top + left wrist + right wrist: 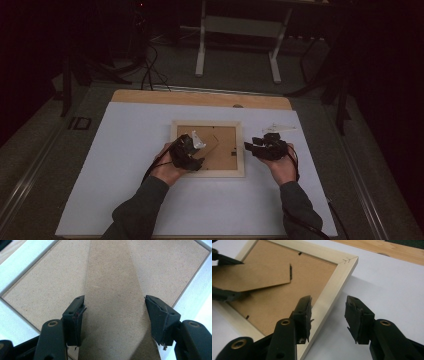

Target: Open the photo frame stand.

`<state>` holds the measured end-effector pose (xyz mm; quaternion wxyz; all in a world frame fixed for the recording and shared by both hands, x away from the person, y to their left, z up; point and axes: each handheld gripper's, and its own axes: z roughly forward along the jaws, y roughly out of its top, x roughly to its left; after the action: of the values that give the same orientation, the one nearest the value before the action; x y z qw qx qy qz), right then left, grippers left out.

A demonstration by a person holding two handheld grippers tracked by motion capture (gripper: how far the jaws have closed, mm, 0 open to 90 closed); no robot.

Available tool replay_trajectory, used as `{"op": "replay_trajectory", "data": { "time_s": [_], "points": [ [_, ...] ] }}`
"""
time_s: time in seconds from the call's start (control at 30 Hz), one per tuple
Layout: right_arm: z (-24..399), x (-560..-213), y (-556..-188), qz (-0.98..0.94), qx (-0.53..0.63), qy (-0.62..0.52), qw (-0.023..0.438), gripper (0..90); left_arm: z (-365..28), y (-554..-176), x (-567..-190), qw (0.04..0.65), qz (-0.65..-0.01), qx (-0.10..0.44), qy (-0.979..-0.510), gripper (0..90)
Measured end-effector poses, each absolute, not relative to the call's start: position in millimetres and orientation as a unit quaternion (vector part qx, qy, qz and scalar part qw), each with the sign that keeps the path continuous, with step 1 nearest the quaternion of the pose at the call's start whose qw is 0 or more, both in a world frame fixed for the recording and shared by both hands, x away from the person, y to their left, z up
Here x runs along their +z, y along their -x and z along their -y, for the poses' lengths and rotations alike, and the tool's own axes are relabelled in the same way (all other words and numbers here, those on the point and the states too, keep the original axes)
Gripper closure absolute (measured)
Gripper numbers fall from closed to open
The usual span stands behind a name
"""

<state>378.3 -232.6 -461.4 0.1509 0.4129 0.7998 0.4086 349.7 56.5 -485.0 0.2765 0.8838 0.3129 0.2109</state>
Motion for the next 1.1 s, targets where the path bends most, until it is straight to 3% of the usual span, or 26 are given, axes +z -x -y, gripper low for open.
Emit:
{"op": "replay_trajectory", "data": {
  "time_s": [0.7, 1.1],
  "points": [
    [215.6, -460.6, -420.0, -0.815, 0.371, -0.428, 0.12, 49.4, -56.5, -334.8, -487.0, 0.29, -0.3, 0.251, -0.873, 38.0],
    [210.4, -465.5, -436.0, -0.815, 0.374, -0.436, 0.073, 46.0, -53.5, -320.0, -487.3, 0.293, -0.278, 0.298, -0.865, 37.9]
  ]
}}
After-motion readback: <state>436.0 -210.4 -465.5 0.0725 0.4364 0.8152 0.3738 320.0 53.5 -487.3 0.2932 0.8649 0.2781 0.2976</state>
